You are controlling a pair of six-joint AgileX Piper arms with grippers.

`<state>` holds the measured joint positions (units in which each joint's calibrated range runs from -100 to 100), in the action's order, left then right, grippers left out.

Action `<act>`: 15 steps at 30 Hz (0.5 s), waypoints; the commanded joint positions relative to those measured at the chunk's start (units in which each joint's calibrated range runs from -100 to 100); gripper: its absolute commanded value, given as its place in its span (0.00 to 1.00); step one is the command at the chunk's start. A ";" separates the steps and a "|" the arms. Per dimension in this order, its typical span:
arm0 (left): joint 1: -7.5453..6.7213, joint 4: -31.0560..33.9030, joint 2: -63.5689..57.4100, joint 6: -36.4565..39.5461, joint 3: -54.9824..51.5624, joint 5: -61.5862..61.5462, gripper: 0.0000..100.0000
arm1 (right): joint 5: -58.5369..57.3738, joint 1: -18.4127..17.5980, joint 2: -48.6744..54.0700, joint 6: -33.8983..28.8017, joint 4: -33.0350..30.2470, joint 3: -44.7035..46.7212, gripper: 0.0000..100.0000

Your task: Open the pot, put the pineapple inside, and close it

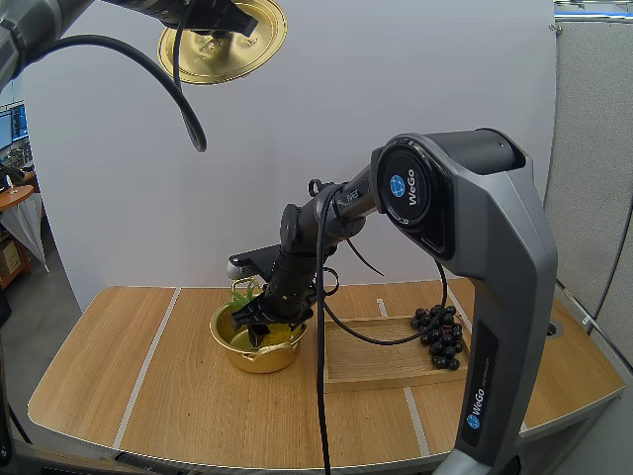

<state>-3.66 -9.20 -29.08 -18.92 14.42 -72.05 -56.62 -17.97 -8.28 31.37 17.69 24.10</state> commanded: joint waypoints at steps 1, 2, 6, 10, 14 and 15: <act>-0.20 0.30 -0.41 0.54 0.60 1.87 0.00 | -2.24 -0.15 -0.70 -0.09 -0.31 -0.38 0.00; -0.20 0.30 -0.41 0.54 0.60 1.87 0.00 | -2.43 -0.15 -0.84 -0.09 -0.31 -0.38 0.00; -0.20 0.30 -0.41 0.54 0.60 1.87 0.00 | -3.00 -0.15 -0.85 -0.09 -0.31 -0.38 0.23; -0.20 0.30 -0.41 0.54 0.60 1.87 0.00 | -4.38 -0.15 -0.85 -0.09 -0.31 -0.38 0.92; -0.20 0.30 -0.41 0.54 0.60 1.87 0.00 | -4.78 -0.15 -0.85 -0.09 -0.24 -0.38 1.00; -0.20 0.30 -0.41 0.54 0.60 1.87 0.00 | -4.78 -0.15 -0.85 -0.09 -0.03 -0.38 1.00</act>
<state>-3.66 -9.20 -29.08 -18.92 14.42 -72.05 -58.87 -18.11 -9.10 31.27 17.80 23.85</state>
